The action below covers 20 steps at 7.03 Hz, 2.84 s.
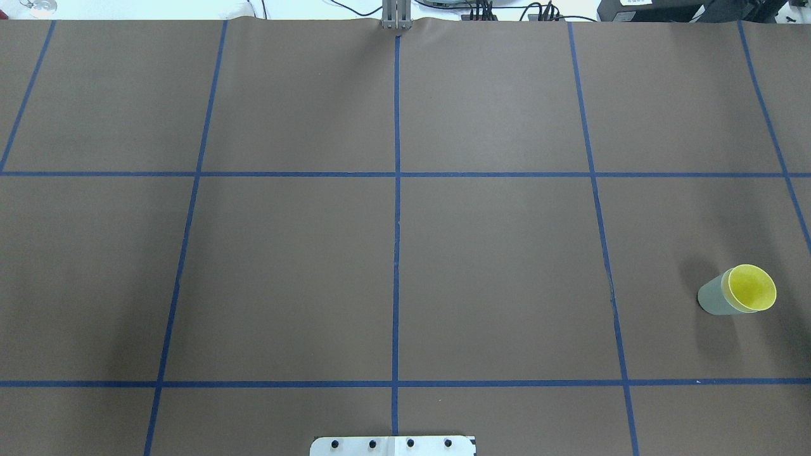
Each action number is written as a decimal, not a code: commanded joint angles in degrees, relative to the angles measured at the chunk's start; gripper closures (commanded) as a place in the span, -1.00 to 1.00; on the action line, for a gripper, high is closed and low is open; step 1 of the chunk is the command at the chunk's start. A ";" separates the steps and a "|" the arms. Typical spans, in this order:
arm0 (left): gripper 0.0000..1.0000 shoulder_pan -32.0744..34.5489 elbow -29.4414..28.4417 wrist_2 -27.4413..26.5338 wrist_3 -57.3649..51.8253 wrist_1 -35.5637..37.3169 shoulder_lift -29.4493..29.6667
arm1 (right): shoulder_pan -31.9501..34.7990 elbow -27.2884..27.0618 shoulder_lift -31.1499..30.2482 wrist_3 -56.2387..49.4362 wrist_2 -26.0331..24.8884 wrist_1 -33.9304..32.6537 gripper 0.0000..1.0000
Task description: Transfer and stack yellow cup on green cup
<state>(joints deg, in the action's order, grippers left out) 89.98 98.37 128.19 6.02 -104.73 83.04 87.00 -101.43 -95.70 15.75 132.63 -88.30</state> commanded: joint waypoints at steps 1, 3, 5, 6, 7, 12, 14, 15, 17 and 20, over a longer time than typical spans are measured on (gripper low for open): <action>-1.00 -0.07 2.52 3.18 0.57 -0.03 -1.65 | 0.10 -0.26 -0.36 -0.10 1.31 0.15 -1.00; -1.00 -0.16 2.25 3.73 4.58 0.14 -1.39 | 0.10 0.35 -1.41 -2.47 1.67 0.24 -1.00; -1.00 -3.30 4.63 3.65 5.32 3.21 -1.39 | 0.10 3.14 -2.38 -3.08 2.36 0.84 -1.00; -1.00 -5.06 4.11 3.56 5.23 5.74 -0.70 | 0.10 3.34 -2.29 -3.70 3.50 2.51 -1.00; -1.00 -7.08 4.02 3.30 5.23 5.85 -0.69 | 0.10 3.34 -1.95 -3.70 4.82 2.35 -1.00; -1.00 -6.58 3.59 5.14 -8.14 12.88 0.72 | 0.10 1.67 -2.55 -3.18 4.21 2.61 -1.00; -1.00 -5.35 4.20 5.32 -9.18 13.41 -0.51 | 0.10 2.89 -2.99 -3.26 4.04 2.70 -1.00; -1.00 -4.65 4.28 5.40 -10.57 13.41 -1.64 | 0.10 2.81 -3.34 -3.35 4.13 2.70 -1.00; -1.00 -0.87 2.36 9.15 -14.19 13.50 -2.70 | 0.10 2.20 -4.58 -3.79 4.04 2.96 -1.00; -1.00 -0.60 3.40 5.36 -17.44 6.83 -8.49 | 0.01 2.72 -4.49 -3.26 1.84 2.79 -1.00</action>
<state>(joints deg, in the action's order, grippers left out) 89.21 101.23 136.76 -10.21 -95.40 76.83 87.03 -98.95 -100.13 12.45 134.92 -85.44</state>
